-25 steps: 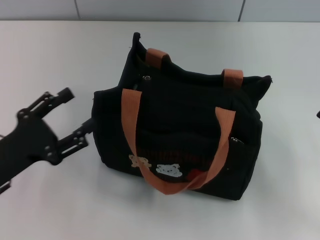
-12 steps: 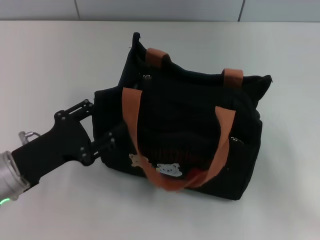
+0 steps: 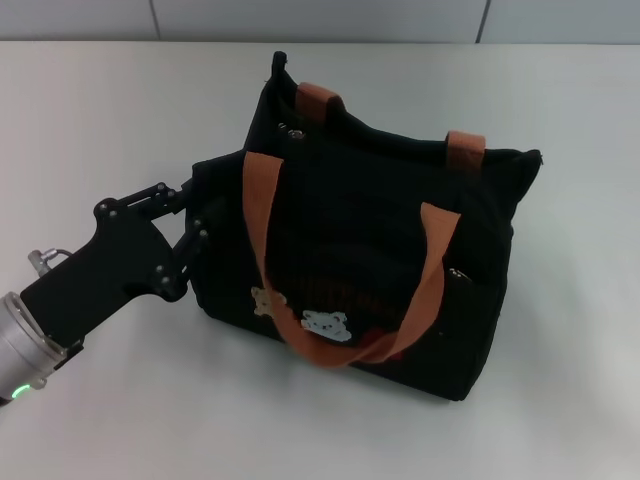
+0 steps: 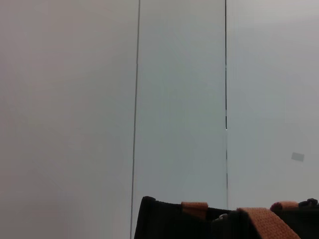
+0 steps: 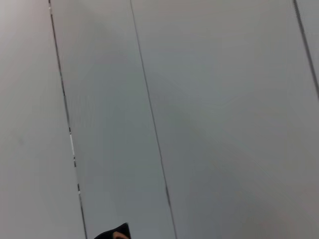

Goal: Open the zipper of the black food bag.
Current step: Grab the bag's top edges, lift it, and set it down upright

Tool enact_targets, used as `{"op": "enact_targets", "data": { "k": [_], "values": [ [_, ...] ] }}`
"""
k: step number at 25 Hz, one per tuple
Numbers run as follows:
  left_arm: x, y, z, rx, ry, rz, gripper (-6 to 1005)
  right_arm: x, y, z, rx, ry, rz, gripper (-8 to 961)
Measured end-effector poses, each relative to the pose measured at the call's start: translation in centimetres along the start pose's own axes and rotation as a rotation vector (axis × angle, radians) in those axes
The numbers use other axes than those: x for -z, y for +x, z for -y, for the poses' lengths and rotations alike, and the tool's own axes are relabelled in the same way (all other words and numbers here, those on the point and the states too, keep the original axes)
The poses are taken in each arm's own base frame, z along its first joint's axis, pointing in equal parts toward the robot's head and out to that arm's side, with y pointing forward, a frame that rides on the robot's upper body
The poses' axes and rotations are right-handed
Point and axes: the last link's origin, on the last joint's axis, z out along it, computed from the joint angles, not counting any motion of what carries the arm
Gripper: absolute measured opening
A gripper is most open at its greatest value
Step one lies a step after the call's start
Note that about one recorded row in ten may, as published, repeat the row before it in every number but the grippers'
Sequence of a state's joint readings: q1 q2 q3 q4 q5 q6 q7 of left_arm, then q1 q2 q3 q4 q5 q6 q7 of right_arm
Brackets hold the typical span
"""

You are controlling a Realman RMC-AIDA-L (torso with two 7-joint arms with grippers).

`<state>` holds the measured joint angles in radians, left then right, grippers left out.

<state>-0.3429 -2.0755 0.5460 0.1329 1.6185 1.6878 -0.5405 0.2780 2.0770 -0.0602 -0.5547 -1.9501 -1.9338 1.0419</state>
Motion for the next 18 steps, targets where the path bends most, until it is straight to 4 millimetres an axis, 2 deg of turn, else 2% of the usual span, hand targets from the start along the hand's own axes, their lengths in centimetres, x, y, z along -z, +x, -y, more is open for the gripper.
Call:
{"op": "enact_targets", "data": {
  "k": [6, 12, 15, 18],
  "values": [
    [-0.5, 1.4, 0.7, -0.05, 0.007, -0.078, 240, -0.1, 0.1, 0.1, -0.008, 0.018, 0.008, 842],
    [-1.7, 3.0, 1.4, -0.129, -0.051, -0.13, 217, -0.1, 0.0, -0.1, -0.011, 0.007, 0.023, 842],
    [-2.4, 4.4, 2.1, -0.179, -0.1, -0.173, 218, 0.1, -0.9, -0.2, -0.006, -0.007, 0.071, 841],
    [-3.2, 6.0, 2.6, -0.229, -0.157, -0.211, 216, 0.0, -2.7, 0.3, -0.044, -0.024, 0.128, 841]
  ]
}}
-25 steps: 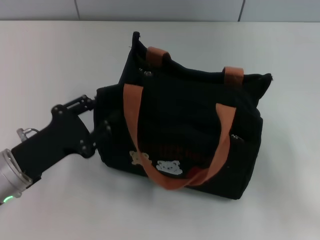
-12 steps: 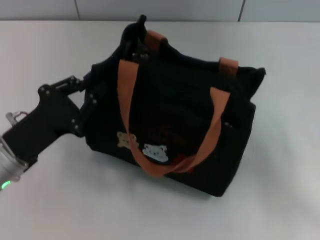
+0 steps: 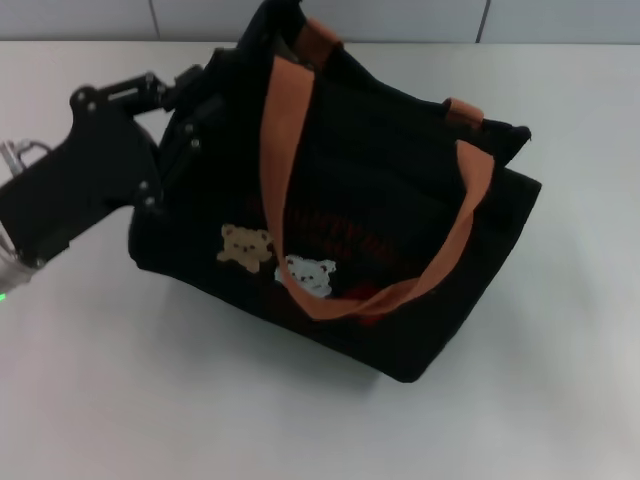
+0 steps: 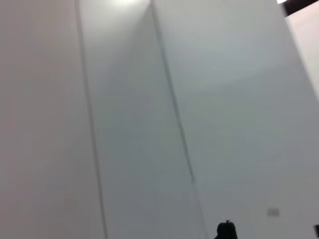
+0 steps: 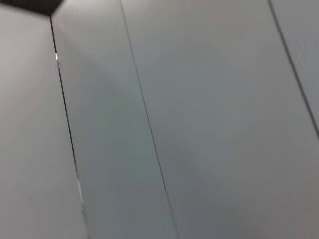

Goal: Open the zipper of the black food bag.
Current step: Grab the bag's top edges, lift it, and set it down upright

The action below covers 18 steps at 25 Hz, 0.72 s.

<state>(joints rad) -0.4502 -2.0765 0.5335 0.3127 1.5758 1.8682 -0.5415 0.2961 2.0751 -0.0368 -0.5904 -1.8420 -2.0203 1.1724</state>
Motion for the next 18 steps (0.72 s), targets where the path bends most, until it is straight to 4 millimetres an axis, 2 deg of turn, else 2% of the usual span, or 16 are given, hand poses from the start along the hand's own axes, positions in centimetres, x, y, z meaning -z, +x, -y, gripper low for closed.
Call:
{"op": "enact_targets", "data": {
  "k": [4, 9, 14, 18],
  "values": [
    [-1.5, 1.1, 0.9, -0.055, -0.066, -0.045, 212, -1.5, -3.2, 0.9, -0.123, -0.085, -0.027, 841],
    [-2.9, 2.3, 1.7, -0.113, -0.151, -0.074, 209, -5.0, -6.9, 1.2, -0.298, -0.223, -0.25, 841],
    [-4.4, 2.5, 1.5, -0.122, -0.219, -0.087, 210, -8.9, -10.6, 0.8, -0.345, -0.289, -0.483, 841],
    [-4.6, 2.4, 1.4, -0.125, -0.236, -0.082, 209, -11.6, -12.3, 0.8, -0.385, -0.328, -0.532, 840]
  ]
}}
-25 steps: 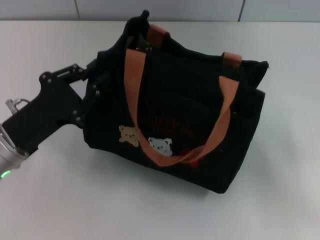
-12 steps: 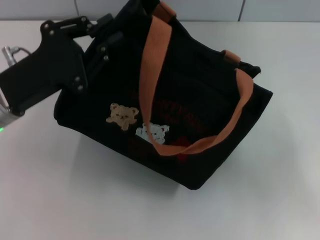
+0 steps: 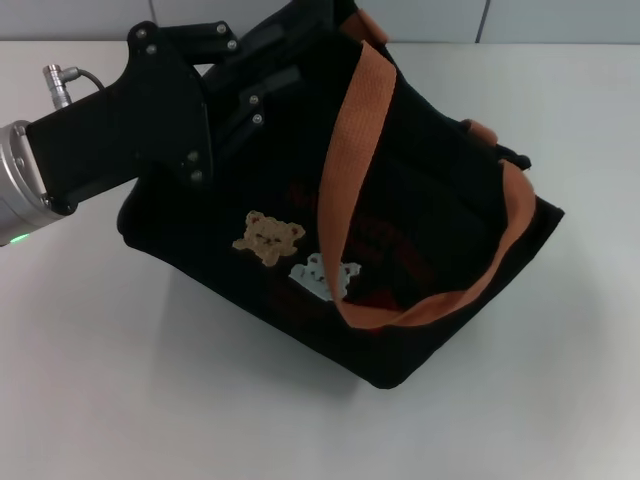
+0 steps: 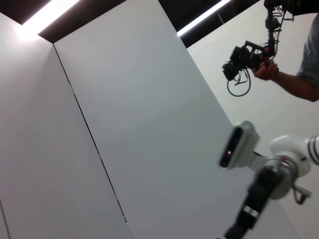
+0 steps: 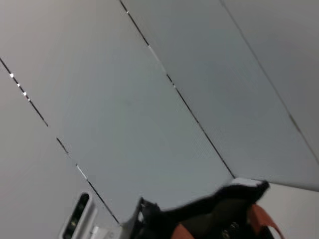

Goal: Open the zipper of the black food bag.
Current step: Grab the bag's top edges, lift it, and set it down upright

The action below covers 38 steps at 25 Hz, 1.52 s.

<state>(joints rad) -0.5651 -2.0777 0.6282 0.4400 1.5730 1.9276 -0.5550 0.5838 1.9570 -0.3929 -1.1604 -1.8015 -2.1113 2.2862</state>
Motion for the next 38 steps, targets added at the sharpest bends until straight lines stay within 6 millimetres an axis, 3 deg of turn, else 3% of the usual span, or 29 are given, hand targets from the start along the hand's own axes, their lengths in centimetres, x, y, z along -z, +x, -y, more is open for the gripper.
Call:
{"op": "enact_targets", "data": {
  "k": [8, 14, 24, 32, 38],
  "values": [
    [0.0, -0.3, -0.3, -0.012, -0.005, 0.014, 206, -4.1, -4.5, 1.0, -0.222, -0.124, -0.096, 840],
    [-0.2, -0.4, -0.8, -0.006, -0.034, 0.015, 203, -6.6, -5.8, 2.2, -0.351, -0.072, -0.198, 837],
    [-0.7, 0.0, -0.6, -0.018, -0.063, -0.01, 199, -9.4, -4.6, 3.4, -0.377, -0.022, -0.234, 831],
    [-1.5, 0.0, -0.6, -0.038, -0.106, -0.016, 199, -13.2, -3.4, 3.2, -0.344, -0.007, -0.324, 827],
    [-1.5, 0.0, -0.6, -0.039, -0.108, -0.017, 199, -14.5, -2.4, 3.5, -0.328, 0.025, -0.361, 824]
  ]
}}
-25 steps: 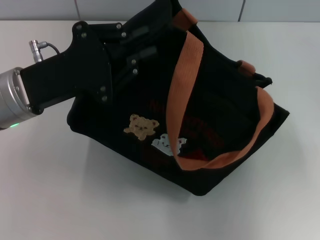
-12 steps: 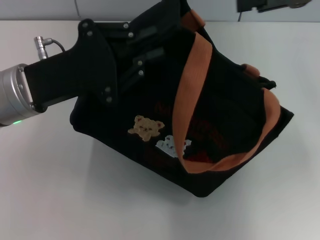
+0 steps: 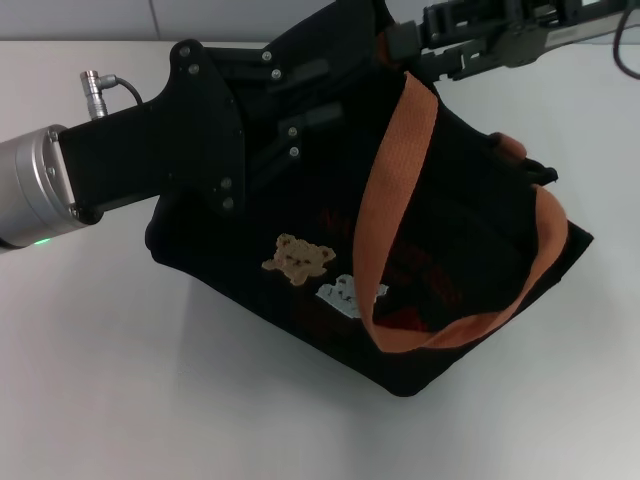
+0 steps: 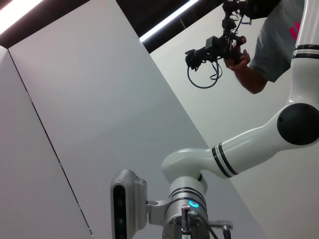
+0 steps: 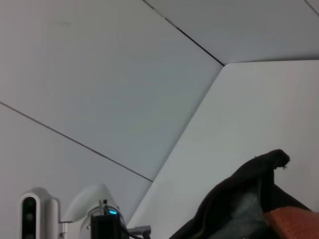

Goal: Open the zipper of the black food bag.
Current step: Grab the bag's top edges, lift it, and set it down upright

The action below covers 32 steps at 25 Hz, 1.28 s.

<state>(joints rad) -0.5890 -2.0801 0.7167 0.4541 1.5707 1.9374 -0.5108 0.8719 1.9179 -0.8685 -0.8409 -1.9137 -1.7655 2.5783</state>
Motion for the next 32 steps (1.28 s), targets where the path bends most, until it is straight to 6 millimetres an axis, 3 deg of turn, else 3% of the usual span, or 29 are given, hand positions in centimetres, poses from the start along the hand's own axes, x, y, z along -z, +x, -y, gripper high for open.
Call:
{"op": "enact_targets", "data": {
  "k": [22, 32],
  "values": [
    [-0.4, 0.0, 0.0, -0.014, -0.028, 0.0, 198, -3.2, -1.8, -0.2, 0.026, 0.105, -0.044, 811],
    [-0.3, -0.1, -0.2, -0.031, -0.024, 0.002, 198, -3.9, -2.2, -0.5, 0.053, 0.135, -0.082, 452]
  ]
}}
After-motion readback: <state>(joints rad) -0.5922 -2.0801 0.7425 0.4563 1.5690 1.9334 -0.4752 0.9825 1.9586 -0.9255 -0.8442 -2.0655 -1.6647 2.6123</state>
